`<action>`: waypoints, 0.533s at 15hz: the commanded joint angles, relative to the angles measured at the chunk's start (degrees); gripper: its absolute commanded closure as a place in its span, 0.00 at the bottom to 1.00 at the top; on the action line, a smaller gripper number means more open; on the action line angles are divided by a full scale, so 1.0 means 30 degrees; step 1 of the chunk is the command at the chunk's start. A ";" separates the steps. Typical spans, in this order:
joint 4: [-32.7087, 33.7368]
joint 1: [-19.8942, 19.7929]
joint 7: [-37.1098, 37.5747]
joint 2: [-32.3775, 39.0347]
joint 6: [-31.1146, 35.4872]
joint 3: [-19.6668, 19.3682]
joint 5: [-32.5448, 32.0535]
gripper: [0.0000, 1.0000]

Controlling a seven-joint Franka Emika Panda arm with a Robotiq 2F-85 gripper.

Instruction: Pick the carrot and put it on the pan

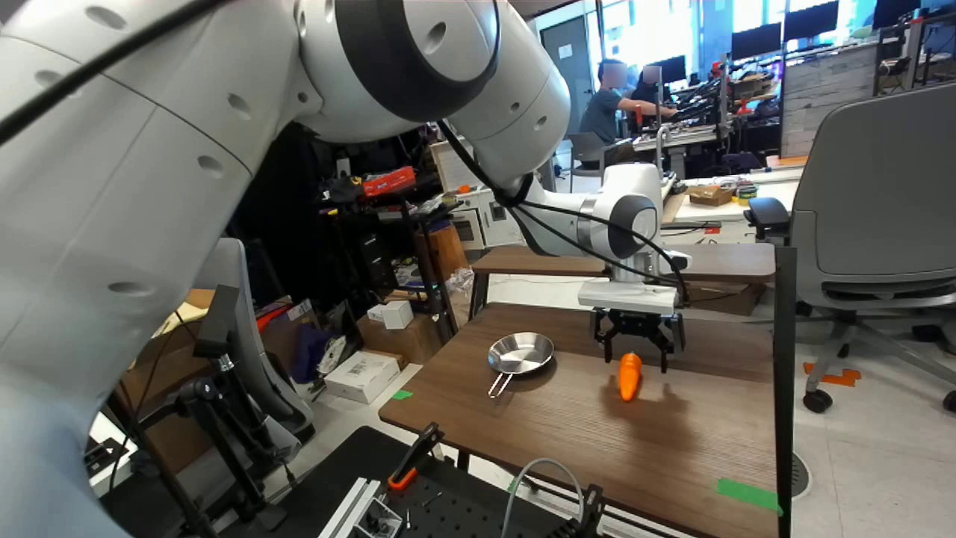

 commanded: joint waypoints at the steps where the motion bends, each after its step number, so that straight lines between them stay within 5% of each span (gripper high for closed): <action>1: 0.1151 -0.0007 0.0149 0.0767 -0.0903 0.0129 -0.0142 0.00; 8: 0.1407 -0.0029 0.0111 0.0963 -0.1554 0.0157 -0.0132 0.00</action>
